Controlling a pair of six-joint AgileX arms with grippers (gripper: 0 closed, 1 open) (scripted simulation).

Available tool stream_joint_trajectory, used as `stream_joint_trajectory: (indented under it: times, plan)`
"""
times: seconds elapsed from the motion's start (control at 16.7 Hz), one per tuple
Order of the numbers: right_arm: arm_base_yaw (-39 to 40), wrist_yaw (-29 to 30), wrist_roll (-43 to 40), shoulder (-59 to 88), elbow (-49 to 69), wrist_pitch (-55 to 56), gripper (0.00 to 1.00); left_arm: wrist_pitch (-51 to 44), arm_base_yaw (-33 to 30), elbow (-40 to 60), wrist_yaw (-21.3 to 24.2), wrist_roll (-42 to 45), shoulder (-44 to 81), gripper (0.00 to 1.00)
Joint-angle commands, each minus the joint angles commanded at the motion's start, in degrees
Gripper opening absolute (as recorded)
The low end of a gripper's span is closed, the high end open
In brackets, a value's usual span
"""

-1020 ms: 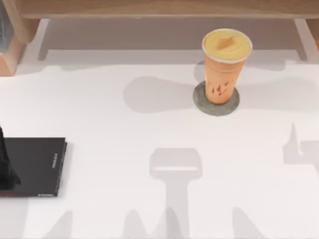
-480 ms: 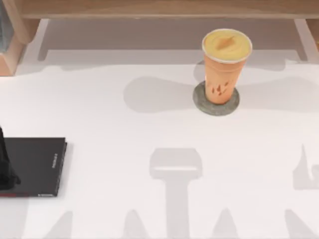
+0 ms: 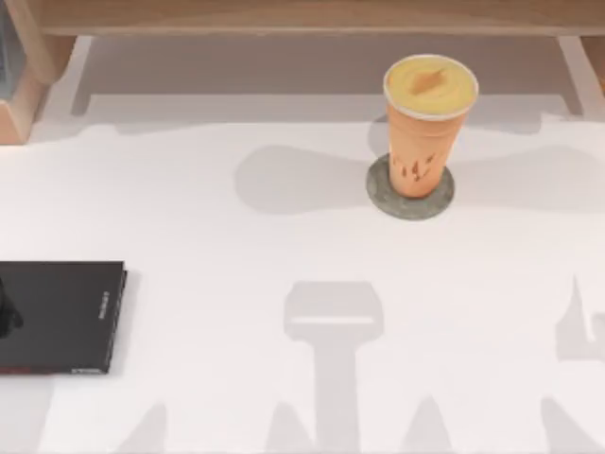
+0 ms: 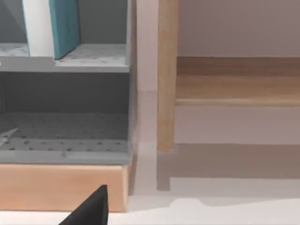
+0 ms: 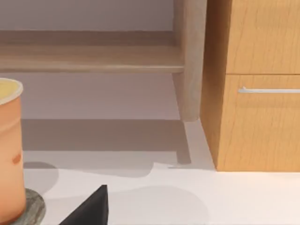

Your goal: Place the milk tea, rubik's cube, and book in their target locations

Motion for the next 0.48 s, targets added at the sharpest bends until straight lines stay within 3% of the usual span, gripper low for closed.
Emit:
stream_joint_trajectory:
  times: [0.24, 0.48]
  plan:
    - [0.0, 0.0, 0.0, 0.0, 0.0, 0.0, 1.0, 5.2, 3.2, 12.2, 3.7, -0.2, 15.6, 1.0]
    - [0.0, 0.0, 0.0, 0.0, 0.0, 0.0, 1.0, 11.4, 7.4, 27.5, 8.5, 0.0, 39.2, 1.0]
